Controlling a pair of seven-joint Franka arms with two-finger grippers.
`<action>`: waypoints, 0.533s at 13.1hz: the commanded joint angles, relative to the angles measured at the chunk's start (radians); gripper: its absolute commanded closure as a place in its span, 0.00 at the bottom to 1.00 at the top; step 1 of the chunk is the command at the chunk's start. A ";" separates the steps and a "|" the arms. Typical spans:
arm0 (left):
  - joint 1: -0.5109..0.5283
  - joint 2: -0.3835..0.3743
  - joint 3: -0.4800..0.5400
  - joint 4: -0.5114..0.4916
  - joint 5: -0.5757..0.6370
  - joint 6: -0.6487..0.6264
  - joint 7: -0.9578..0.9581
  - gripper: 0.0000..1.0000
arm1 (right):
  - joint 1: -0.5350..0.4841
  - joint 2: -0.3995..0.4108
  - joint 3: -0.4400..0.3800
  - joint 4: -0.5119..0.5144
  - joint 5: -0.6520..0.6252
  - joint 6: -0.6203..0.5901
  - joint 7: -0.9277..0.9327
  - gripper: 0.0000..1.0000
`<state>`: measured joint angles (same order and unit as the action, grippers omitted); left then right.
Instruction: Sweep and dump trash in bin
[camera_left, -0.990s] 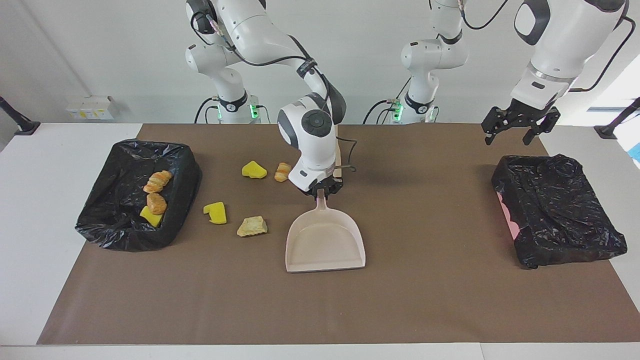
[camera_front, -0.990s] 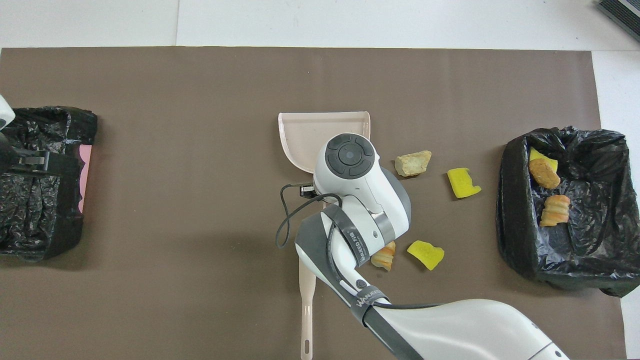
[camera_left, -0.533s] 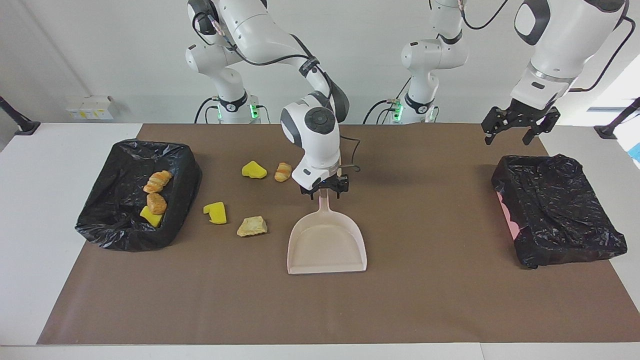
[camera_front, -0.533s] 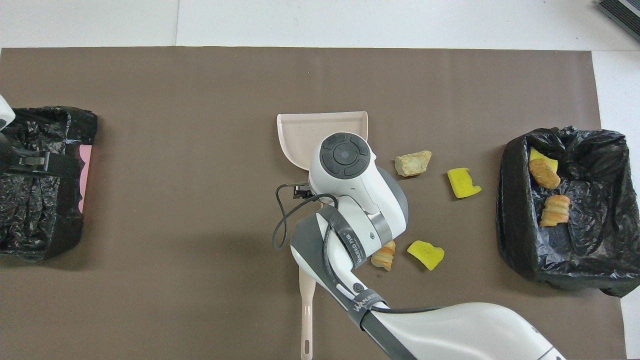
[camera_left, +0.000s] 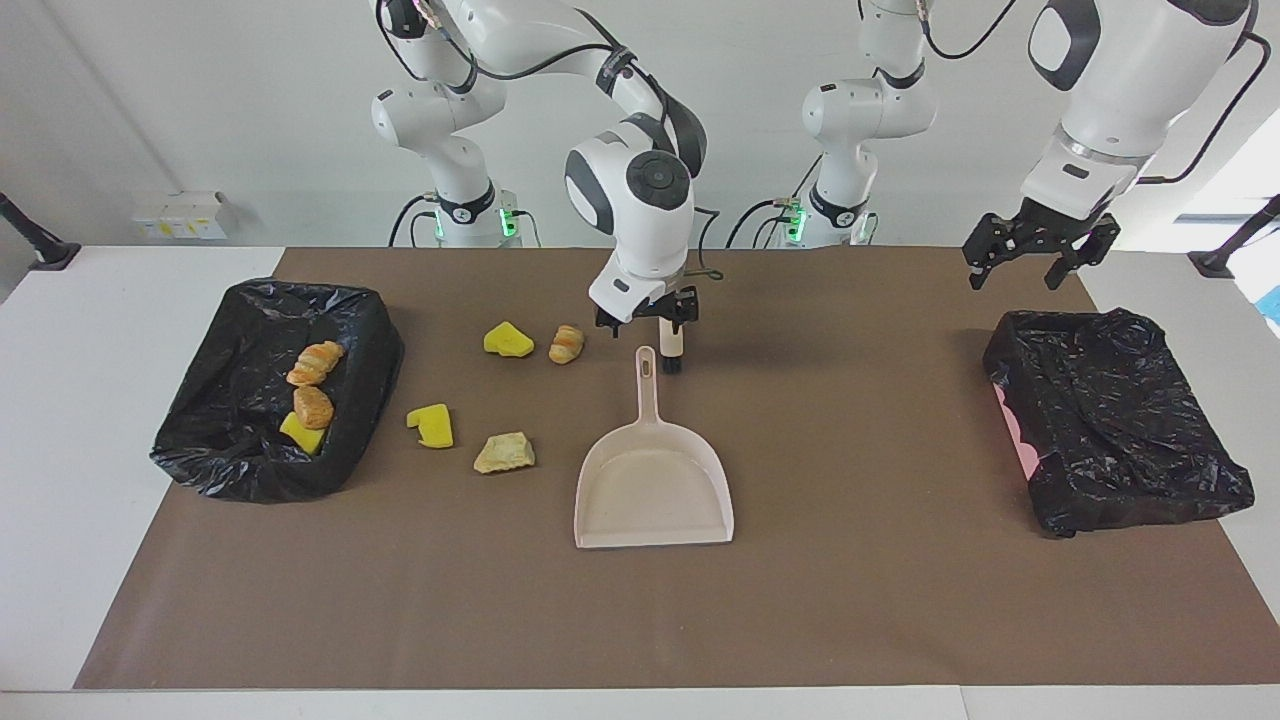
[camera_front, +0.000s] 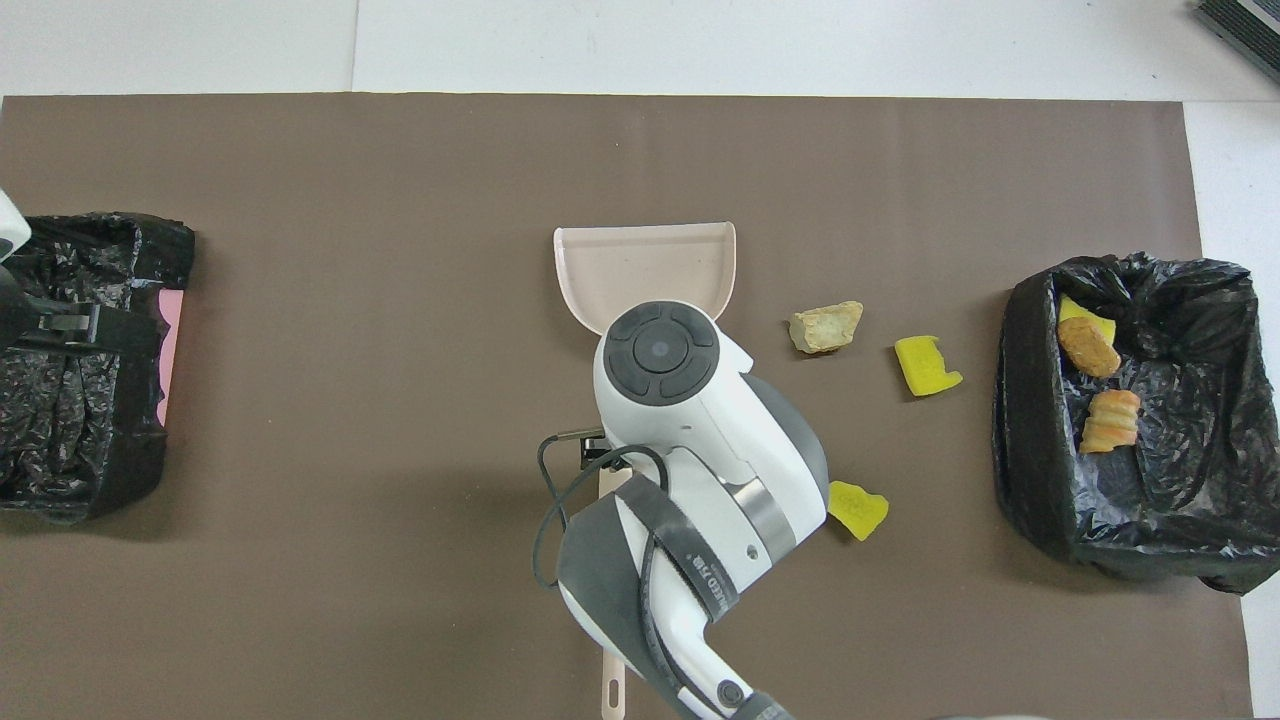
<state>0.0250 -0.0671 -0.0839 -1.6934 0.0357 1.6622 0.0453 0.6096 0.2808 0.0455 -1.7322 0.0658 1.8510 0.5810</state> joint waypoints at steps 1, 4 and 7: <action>0.013 0.003 -0.011 0.009 0.013 -0.016 0.002 0.00 | 0.041 -0.092 0.004 -0.151 0.054 0.028 0.081 0.00; 0.013 0.003 -0.011 0.009 0.015 -0.010 0.002 0.00 | 0.105 -0.173 0.004 -0.300 0.115 0.127 0.134 0.00; 0.009 0.003 -0.011 0.009 0.015 -0.004 0.005 0.00 | 0.168 -0.189 0.005 -0.368 0.115 0.175 0.160 0.00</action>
<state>0.0250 -0.0671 -0.0847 -1.6934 0.0357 1.6621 0.0453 0.7469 0.1335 0.0491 -2.0221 0.1565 1.9734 0.7130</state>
